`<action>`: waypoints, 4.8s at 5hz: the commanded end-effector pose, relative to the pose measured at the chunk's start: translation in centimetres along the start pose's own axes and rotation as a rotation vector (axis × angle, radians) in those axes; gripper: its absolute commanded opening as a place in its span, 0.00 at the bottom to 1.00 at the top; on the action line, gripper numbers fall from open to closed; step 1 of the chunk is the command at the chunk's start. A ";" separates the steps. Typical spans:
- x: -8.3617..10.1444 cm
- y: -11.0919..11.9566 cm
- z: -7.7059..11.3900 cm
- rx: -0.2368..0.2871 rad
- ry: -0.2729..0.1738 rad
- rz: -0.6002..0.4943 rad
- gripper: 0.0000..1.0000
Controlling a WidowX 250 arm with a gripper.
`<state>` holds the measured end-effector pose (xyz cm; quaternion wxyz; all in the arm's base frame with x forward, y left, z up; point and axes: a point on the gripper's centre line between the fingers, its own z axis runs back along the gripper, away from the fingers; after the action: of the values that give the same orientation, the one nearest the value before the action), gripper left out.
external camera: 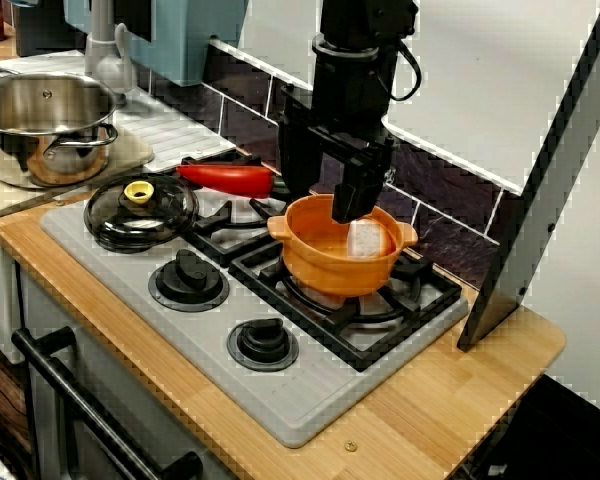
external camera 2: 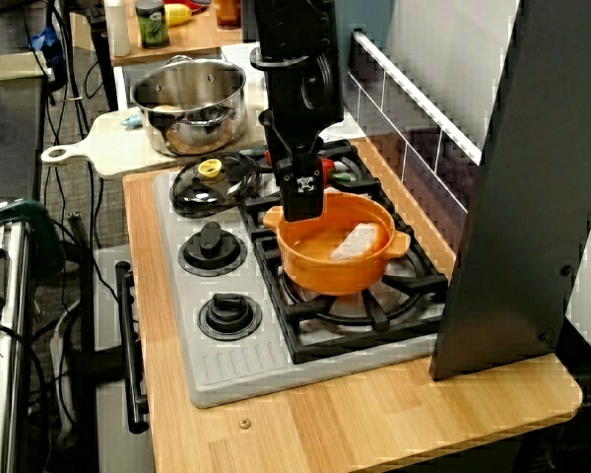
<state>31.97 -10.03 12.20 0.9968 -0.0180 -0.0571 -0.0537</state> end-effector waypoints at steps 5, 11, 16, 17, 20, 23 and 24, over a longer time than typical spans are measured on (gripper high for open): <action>1.9 -1.3 -2.6 -0.049 0.082 0.038 1.00; 2.3 -1.1 -2.8 -0.087 0.068 0.140 1.00; 2.6 1.0 -3.8 -0.218 0.112 0.431 1.00; 2.5 1.5 -3.7 -0.248 0.133 0.444 1.00; 2.0 2.0 -3.6 -0.301 0.139 0.497 1.00; 1.5 2.5 -4.0 -0.365 0.156 0.596 1.00; 1.4 2.9 -4.2 -0.391 0.176 0.630 1.00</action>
<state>33.98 -8.07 7.19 0.9431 -0.2182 0.0640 0.2428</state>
